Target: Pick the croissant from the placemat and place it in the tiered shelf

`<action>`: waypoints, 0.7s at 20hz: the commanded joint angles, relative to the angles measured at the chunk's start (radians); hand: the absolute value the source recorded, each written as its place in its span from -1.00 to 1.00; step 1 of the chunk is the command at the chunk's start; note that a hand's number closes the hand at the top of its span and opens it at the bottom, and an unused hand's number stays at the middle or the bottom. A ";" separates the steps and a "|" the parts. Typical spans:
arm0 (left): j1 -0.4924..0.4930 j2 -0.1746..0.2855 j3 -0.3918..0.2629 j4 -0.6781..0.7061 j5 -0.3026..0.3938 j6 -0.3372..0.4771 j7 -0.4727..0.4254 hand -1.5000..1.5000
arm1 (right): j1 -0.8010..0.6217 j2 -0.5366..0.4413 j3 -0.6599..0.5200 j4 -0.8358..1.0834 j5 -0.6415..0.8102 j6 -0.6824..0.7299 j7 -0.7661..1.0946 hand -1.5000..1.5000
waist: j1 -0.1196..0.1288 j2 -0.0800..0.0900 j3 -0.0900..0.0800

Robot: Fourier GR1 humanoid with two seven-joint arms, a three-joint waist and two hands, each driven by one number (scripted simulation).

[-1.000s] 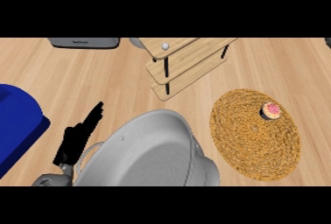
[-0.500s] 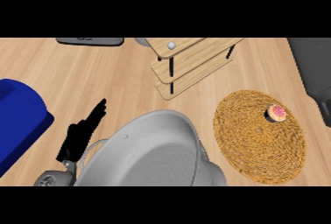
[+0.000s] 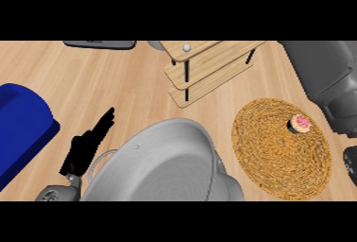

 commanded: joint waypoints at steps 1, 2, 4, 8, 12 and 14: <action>-0.015 -0.016 -0.011 -0.016 0.000 0.003 0.022 0.00 | -0.012 0.074 -0.162 0.070 -0.170 0.074 0.043 1.00 | 0.021 0.015 0.003; -0.028 -0.001 -0.002 -0.006 -0.006 0.003 0.016 0.00 | 0.021 0.077 -0.213 0.086 -0.221 0.083 0.038 -1.00 | 0.012 0.019 0.004; -0.023 -0.005 -0.004 0.001 -0.003 -0.002 0.013 0.00 | 0.001 0.088 -0.273 0.112 -0.280 0.121 0.080 -1.00 | 0.017 0.018 0.003; -0.042 -0.011 -0.002 0.015 -0.016 0.016 0.011 0.00 | -0.001 0.078 -0.384 0.117 -0.385 0.127 0.054 -1.00 | 0.020 0.023 0.003; -0.002 -0.027 -0.016 -0.014 -0.016 0.021 0.006 0.00 | -0.008 0.062 -0.456 0.092 -0.449 0.053 0.024 -1.00 | 0.016 0.013 0.002; -0.049 -0.017 -0.006 0.040 -0.014 0.001 -0.005 0.00 | -0.008 0.069 -0.480 0.070 -0.464 -0.043 -0.003 -1.00 | 0.011 0.022 0.001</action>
